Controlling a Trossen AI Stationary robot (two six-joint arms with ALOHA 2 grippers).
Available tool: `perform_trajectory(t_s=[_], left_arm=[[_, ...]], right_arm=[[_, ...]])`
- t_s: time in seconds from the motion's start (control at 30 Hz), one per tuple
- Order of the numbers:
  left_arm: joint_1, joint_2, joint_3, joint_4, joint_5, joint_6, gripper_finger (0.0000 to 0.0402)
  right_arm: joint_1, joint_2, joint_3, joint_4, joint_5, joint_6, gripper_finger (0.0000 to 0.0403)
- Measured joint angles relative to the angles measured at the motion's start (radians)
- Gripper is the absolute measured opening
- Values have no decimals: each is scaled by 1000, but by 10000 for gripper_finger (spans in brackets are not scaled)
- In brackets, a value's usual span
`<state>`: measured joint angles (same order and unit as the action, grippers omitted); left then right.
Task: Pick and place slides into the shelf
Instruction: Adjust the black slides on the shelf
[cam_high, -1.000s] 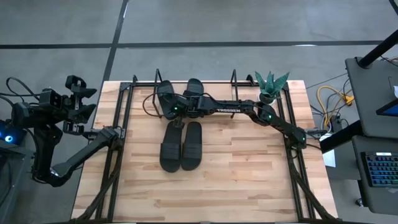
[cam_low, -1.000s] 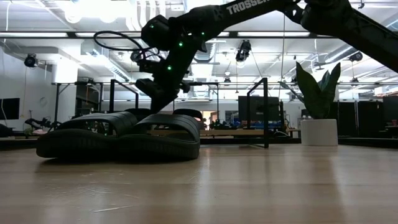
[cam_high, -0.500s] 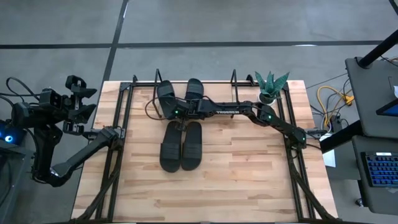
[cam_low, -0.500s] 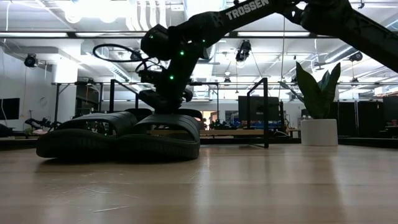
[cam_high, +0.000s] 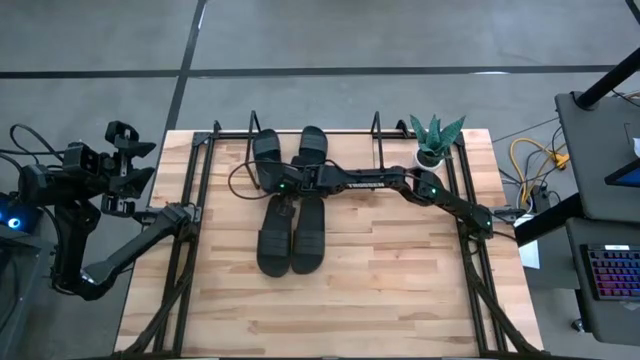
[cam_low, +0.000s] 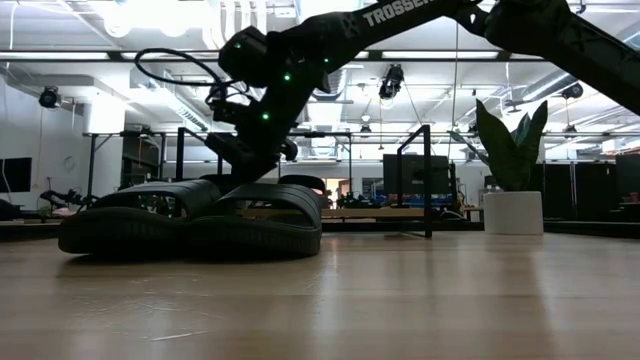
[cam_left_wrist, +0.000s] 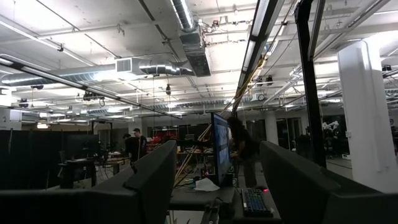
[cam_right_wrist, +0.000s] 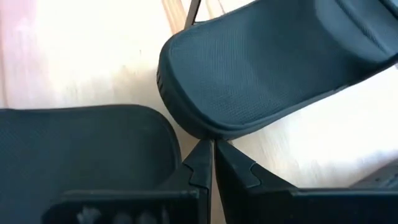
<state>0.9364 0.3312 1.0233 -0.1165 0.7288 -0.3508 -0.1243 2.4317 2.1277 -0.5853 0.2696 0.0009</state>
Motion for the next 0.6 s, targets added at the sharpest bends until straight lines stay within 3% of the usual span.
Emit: perform_trajectory(t_s=[0.6], left_arm=[[0, 0, 0, -1, 0, 0, 217]], right_arm=[[36, 0, 9, 42, -38, 25, 8]])
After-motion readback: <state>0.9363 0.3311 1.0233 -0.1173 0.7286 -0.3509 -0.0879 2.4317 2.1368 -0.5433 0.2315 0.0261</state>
